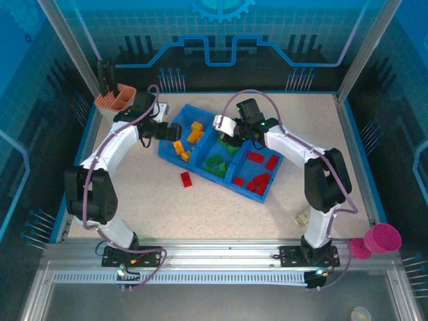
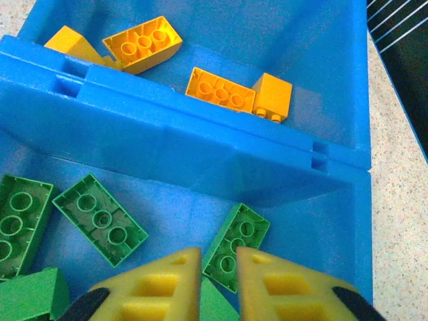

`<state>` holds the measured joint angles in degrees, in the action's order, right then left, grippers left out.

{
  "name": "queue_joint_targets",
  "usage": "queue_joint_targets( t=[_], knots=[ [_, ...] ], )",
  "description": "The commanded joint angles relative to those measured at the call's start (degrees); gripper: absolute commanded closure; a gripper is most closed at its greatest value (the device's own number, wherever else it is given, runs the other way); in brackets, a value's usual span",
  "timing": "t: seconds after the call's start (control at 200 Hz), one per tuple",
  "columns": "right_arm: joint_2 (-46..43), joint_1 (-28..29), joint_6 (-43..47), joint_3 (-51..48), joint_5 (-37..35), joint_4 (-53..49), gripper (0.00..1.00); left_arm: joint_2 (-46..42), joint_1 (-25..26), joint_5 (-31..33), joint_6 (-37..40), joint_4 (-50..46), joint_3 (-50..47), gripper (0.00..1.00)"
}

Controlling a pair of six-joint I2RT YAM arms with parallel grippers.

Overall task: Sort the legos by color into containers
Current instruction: Place the lego in the container, then pick up the lego from the center of the table.

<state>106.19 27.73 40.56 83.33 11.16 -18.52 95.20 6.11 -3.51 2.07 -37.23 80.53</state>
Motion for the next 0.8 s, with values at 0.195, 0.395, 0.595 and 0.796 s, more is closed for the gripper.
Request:
queue_joint_targets(
  t=[0.195,0.395,0.595,0.796],
  knots=[
    [-5.38,2.27,-3.61,2.07,-1.35,-3.52,0.37,-3.88,-0.66,1.07,1.79,-5.42,5.57,0.01],
    [-9.80,11.14,-9.65,-2.57,-3.01,-4.21,0.29,-7.78,-1.40,4.23,1.80,-6.41,6.59,0.01],
    [-8.41,20.28,-6.37,-5.98,-0.25,-2.15,0.27,-13.30,-3.83,2.35,0.32,-6.54,3.50,0.01],
    [-2.55,25.11,-21.01,-2.43,-3.34,-2.04,0.33,-20.40,-6.19,1.48,-2.95,-5.67,-0.97,0.01]
  ],
)
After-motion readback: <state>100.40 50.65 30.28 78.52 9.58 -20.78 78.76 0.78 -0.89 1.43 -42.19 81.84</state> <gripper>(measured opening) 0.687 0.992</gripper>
